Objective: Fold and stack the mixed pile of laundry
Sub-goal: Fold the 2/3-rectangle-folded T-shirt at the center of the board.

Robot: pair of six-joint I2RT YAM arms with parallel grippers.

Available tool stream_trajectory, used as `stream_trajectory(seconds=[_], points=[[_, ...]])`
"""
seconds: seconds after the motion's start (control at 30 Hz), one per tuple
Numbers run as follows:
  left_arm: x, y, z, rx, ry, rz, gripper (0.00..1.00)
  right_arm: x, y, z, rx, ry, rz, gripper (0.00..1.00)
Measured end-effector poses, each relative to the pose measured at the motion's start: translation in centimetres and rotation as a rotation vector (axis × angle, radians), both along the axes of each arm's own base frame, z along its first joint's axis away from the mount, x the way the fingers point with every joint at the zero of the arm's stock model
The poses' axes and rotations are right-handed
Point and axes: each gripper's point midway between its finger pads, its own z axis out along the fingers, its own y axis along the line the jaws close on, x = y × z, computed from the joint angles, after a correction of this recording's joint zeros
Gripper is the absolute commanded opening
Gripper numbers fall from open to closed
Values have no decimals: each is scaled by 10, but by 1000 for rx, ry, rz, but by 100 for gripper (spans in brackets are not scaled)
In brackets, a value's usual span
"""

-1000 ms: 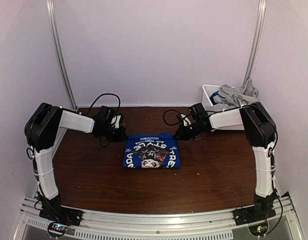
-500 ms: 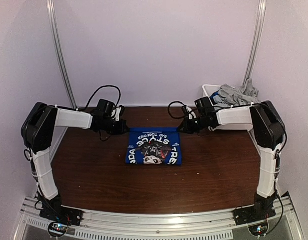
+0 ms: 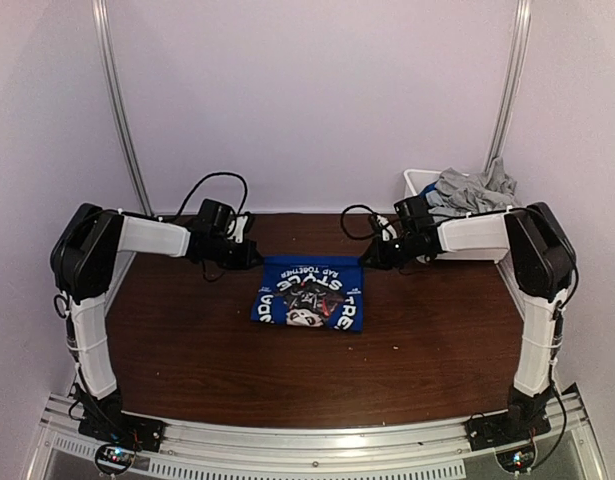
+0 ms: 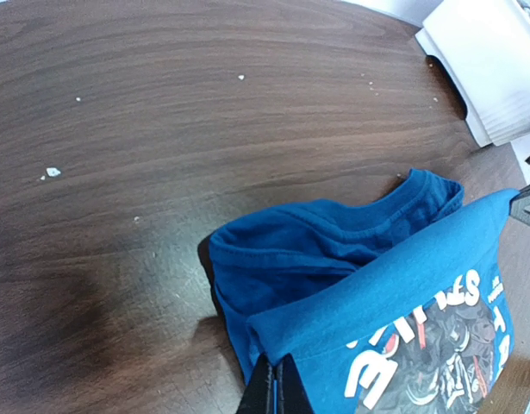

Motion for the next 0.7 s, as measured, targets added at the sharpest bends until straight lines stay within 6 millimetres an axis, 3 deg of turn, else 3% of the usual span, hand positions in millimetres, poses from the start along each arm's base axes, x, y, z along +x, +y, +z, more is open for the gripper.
stream_trajectory(seconds=[0.13,0.23,0.43,0.7], points=[[-3,-2,14,-17,-22,-10,0,-3,-2,31,21,-52,-1,0],[0,-5,23,-29,-38,-16,0,1,-6,40,30,-73,-11,0],[12,-16,29,-53,-63,-41,0,7,-17,23,3,-50,-45,0],[32,-32,2,-60,-41,-66,0,18,-34,-15,-70,-7,-108,0]])
